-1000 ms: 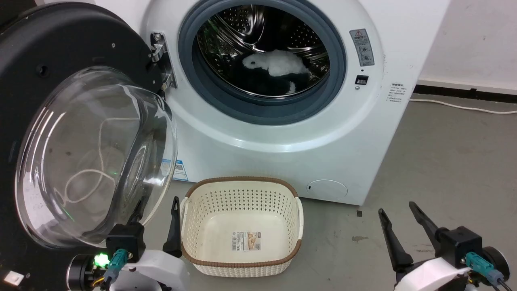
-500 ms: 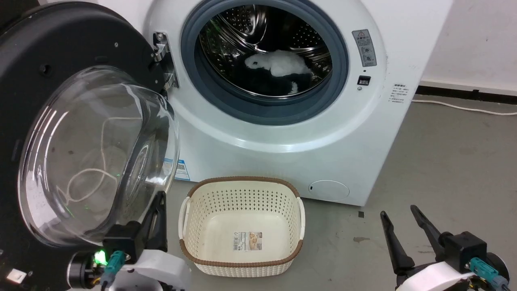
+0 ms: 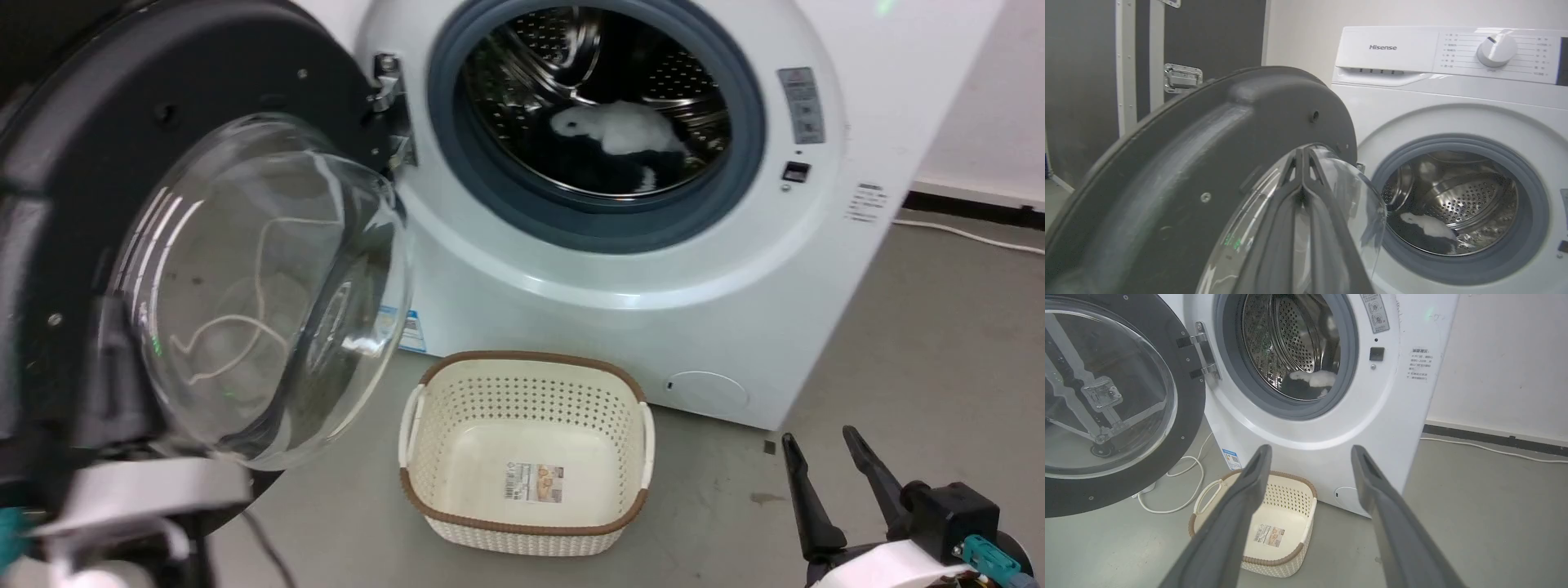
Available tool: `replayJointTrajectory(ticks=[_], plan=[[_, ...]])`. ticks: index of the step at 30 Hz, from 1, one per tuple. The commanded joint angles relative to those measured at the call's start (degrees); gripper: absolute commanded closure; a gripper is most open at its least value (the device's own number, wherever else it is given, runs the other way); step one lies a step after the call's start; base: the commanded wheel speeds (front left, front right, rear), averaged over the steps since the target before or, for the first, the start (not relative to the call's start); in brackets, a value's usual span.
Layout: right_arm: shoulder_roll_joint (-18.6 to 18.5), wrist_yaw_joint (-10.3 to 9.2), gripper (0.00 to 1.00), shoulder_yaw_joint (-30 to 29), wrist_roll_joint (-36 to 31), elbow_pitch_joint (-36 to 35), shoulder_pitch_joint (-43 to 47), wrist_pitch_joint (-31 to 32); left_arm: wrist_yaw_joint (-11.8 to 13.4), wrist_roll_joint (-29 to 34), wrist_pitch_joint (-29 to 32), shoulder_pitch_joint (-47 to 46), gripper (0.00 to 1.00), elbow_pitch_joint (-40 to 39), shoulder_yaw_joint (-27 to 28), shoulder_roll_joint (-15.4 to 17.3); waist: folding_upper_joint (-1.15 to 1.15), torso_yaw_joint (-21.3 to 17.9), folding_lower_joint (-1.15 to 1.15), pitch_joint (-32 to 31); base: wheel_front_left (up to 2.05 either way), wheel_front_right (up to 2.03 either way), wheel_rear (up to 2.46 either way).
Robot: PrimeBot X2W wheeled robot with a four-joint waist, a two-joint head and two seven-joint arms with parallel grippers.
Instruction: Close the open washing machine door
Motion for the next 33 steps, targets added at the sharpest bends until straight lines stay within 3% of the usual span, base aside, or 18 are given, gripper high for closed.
replayJointTrajectory(ticks=[1, 9, 13, 20, 26, 33], plan=[[-0.02, 0.02, 0.00, -0.06, 0.60, 0.31, 0.83, -0.51, 0.11, -0.96, -0.48, -1.30, 1.00, -0.95, 1.97, 0.06, 0.00, 0.86, 0.00, 0.15, 0.00, 0.00, 0.00], [-0.02, 0.03, 0.00, -0.57, 1.65, 0.84, 1.04, -1.46, -1.41, -4.37, -1.44, -5.02, 1.00, 1.06, 16.78, 0.25, 0.00, 3.87, 0.00, 1.03, 0.00, 0.00, 0.00], [-0.02, 0.03, 0.00, -0.88, 2.01, 0.96, 0.86, -1.94, -2.27, -4.98, -1.26, -5.05, 1.00, 6.79, 20.69, 1.99, 0.00, 4.94, 0.00, 2.05, 0.00, 0.00, 0.00], [-0.02, 0.03, 0.00, -1.21, 2.07, 1.16, -0.03, -2.78, -3.00, -6.09, 5.26, -6.20, 1.00, 17.21, 21.69, 7.93, 0.00, 6.14, 0.00, 4.42, 0.00, 0.00, 0.00], [-0.02, 0.03, 0.00, -1.32, 2.55, 1.56, -0.42, -3.37, -4.96, -8.62, 13.10, -6.54, 1.00, 21.03, 20.15, 10.73, 0.00, 6.62, 0.00, 5.48, 0.00, 0.00, 0.00], [-0.02, 0.04, 0.00, -1.66, 4.13, 2.39, -0.35, -4.21, -6.56, -17.10, 24.66, -4.51, 1.00, 20.95, 17.15, 11.84, 0.00, 7.67, 0.00, 5.35, 0.00, 0.00, 0.00]])
